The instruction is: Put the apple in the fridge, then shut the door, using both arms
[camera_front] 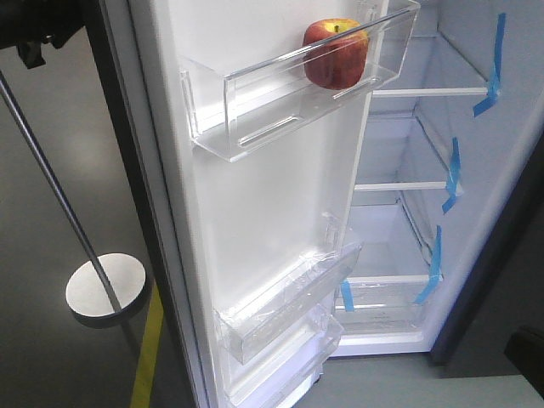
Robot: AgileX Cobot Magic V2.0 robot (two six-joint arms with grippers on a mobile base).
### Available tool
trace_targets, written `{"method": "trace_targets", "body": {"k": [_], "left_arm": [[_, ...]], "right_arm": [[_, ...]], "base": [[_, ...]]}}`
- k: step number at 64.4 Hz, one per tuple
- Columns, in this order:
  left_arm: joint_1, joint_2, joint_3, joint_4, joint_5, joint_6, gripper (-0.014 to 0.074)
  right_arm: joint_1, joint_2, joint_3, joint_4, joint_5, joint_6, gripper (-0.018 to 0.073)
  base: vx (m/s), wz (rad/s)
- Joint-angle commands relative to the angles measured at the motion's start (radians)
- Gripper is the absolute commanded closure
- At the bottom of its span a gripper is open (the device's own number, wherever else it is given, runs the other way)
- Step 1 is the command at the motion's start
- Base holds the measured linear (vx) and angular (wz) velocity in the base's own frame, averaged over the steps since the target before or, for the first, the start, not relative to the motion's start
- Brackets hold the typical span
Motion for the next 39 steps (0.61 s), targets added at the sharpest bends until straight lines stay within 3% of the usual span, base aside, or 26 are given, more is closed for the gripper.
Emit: {"method": "trace_targets", "body": {"k": [1,25,39], "left_arm": [[-0.02,-0.024,-0.058,-0.1,0.075,-0.007,0.0337],[-0.122,-0.02,-0.106,-0.099,0.193,-0.006,0.0339],[-0.297,-0.02,-0.106,-0.092,0.26,0.033,0.0339]], "right_arm": [[-0.003,0.013,-0.024,0.028,-0.045,-0.005,0.0555],[-0.003,0.013,-0.024,0.029,-0.045,-0.006,0.0555],[-0.003,0.013,-0.024,0.03,-0.047,-0.006,0.0552]], "base": [[0.0,0.0],[0.0,0.0],[0.0,0.0]]}}
